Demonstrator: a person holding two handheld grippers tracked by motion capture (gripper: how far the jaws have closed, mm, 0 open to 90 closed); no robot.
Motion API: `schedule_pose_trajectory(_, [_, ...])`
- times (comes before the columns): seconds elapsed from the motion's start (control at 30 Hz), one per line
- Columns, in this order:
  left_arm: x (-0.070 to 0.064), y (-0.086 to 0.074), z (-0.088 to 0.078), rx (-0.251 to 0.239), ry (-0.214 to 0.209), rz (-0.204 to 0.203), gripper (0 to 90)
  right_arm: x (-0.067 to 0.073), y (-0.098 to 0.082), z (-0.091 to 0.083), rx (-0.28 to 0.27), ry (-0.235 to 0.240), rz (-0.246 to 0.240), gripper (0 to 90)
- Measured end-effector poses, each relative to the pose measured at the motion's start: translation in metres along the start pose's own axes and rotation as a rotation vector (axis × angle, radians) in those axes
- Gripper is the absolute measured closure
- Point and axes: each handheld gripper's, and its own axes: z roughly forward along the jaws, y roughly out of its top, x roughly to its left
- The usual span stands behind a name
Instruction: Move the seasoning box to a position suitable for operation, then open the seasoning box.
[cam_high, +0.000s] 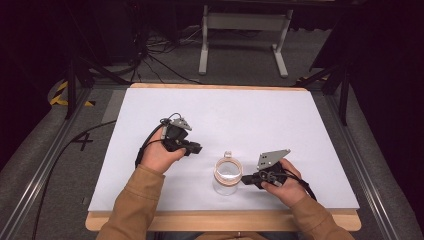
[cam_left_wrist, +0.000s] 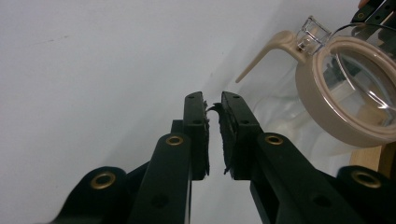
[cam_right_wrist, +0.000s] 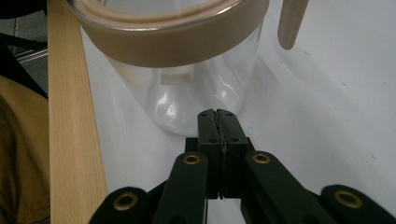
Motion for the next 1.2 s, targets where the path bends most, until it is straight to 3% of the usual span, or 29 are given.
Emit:
schedule_pose_trajectory(0.1, [0.0, 0.0, -0.001, -0.006, -0.001, -0.001, 80.8, -0.002, 0.0, -0.002, -0.008, 0.002, 0.006, 90.0])
schedule_pose_trajectory(0.23, [-0.003, 0.003, -0.006, -0.036, 0.004, 0.018, 81.5, -0.008, -0.002, -0.013, -0.031, -0.03, 0.023, 90.0])
schedule_pose_trajectory(0.5, [-0.018, 0.015, -0.011, -0.121, -0.048, 0.07, 85.6, -0.018, -0.009, -0.036, -0.081, -0.082, 0.066, 90.0])
schedule_pose_trajectory(0.97, [-0.029, 0.032, 0.019, -0.181, -0.154, 0.066, 86.4, -0.016, -0.018, -0.044, -0.086, -0.104, 0.089, 90.0])
schedule_pose_trajectory(1.2, [-0.03, 0.035, 0.03, -0.166, -0.172, 0.066, 86.5, -0.014, -0.02, -0.043, -0.086, -0.103, 0.09, 90.0])
